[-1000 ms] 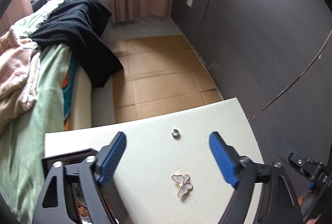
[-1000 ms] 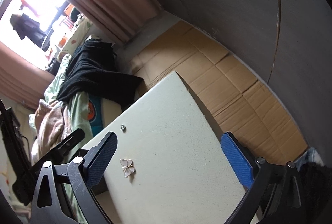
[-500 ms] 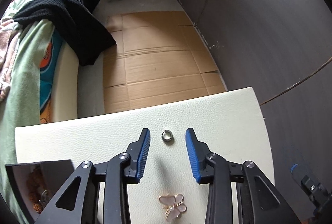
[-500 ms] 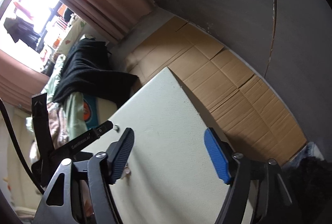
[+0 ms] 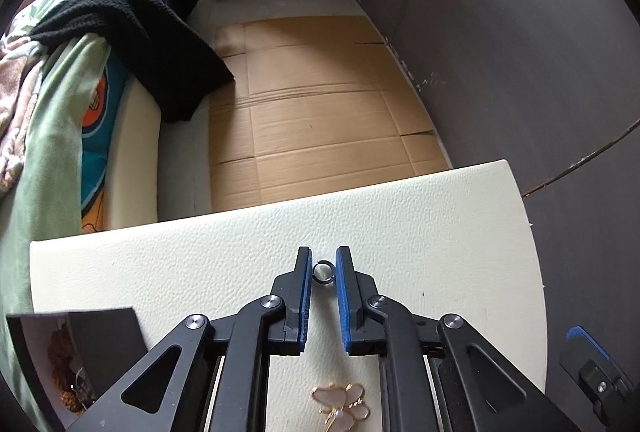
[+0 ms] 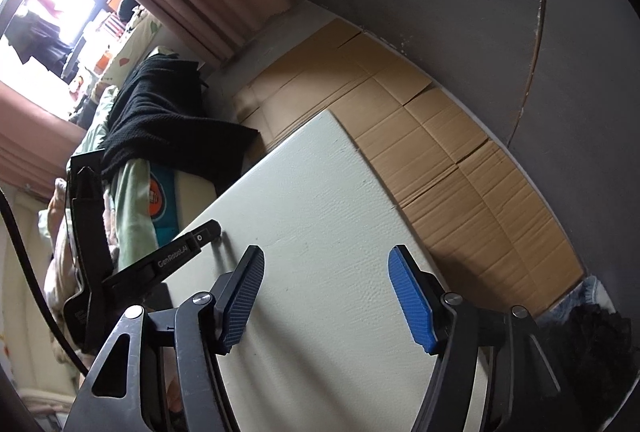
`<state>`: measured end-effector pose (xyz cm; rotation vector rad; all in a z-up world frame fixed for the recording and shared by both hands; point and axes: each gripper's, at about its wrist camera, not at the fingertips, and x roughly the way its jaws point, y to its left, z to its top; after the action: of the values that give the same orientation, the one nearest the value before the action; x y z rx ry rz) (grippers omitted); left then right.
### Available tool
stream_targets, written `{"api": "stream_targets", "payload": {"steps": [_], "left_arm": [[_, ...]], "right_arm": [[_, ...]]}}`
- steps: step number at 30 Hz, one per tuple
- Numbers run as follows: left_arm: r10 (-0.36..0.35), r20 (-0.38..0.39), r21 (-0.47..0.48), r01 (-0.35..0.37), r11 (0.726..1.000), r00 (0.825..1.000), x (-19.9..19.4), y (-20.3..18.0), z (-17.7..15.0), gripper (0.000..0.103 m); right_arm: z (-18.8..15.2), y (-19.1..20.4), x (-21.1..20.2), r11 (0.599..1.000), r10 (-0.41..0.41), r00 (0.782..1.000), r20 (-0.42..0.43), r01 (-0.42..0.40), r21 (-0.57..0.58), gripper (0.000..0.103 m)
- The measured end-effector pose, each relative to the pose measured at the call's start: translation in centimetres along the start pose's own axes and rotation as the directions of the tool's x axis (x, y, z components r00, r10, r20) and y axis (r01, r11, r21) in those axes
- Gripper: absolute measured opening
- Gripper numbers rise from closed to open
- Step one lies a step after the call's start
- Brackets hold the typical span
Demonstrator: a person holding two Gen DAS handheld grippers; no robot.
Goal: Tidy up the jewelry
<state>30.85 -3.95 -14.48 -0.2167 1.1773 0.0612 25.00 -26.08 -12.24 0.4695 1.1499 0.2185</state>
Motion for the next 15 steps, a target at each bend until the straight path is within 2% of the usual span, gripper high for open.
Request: {"api": "stream_targets", "payload": {"steps": [6,7,12,15], "left_arm": [[-0.044,0.065,-0.039,0.047,0.998,0.997,-4.1,1.7,-1.3,0.012],[-0.047,0.075,-0.046,0.051,0.998,0.996,-4.7,2.1,-1.5,0.000],[-0.064,0.138,-0.110,0.079,0.991,0.988,-8.1,4.8,-3.3,0.000],[-0.079,0.146,-0.141,0.100,0.985,0.986,-8.8,5.7,-4.0,0.000]], "right_arm": [[-0.5,1.3,0.6,0.999,0.050,0.998,-0.026,-0.051,-0.018,0.066],[-0.6,1.6,0.8,0.998,0.061,0.998,-0.034,-0.061,-0.025,0.066],[-1.6,3.4,1.8,0.993,0.094,0.993,-0.074,-0.099,-0.070,0.066],[-2.1,4.4,2.4,0.991,0.092,0.991,-0.098,-0.101,-0.089,0.066]]}}
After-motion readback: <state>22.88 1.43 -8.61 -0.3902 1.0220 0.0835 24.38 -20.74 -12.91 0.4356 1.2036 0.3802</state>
